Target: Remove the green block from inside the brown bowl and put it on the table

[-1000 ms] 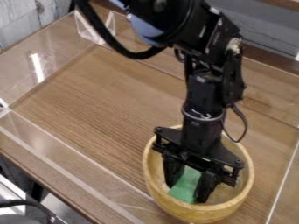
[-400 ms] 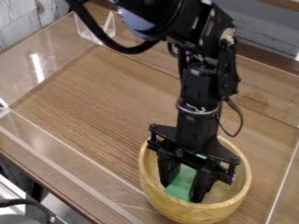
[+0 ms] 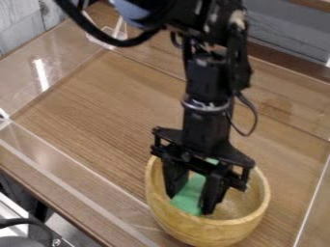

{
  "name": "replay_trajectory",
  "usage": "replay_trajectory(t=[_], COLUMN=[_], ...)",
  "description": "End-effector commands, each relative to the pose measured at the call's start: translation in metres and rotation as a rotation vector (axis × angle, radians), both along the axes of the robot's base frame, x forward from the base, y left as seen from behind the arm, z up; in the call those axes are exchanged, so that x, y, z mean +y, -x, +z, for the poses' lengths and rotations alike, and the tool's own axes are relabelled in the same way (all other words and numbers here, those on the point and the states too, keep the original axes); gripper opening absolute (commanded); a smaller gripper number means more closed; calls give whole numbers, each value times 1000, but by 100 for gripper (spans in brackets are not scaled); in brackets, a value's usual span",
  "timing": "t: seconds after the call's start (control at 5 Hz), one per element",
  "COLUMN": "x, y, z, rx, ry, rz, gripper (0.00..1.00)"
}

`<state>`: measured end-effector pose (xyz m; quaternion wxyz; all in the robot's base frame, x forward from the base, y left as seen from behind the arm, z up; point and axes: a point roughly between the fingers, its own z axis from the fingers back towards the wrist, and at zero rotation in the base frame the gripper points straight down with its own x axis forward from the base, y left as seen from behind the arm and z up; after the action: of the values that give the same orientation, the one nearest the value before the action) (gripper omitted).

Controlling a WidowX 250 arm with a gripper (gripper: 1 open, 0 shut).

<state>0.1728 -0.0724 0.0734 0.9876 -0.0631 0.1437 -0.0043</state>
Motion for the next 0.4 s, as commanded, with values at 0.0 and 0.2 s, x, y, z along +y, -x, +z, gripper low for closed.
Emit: replay_trajectory(t=[0.0,0.2], x=[9,26], y=[-6,-11], z=[27,61], rx=[-60,-98], ry=[19,21], rz=[24,80], gripper=[0,0])
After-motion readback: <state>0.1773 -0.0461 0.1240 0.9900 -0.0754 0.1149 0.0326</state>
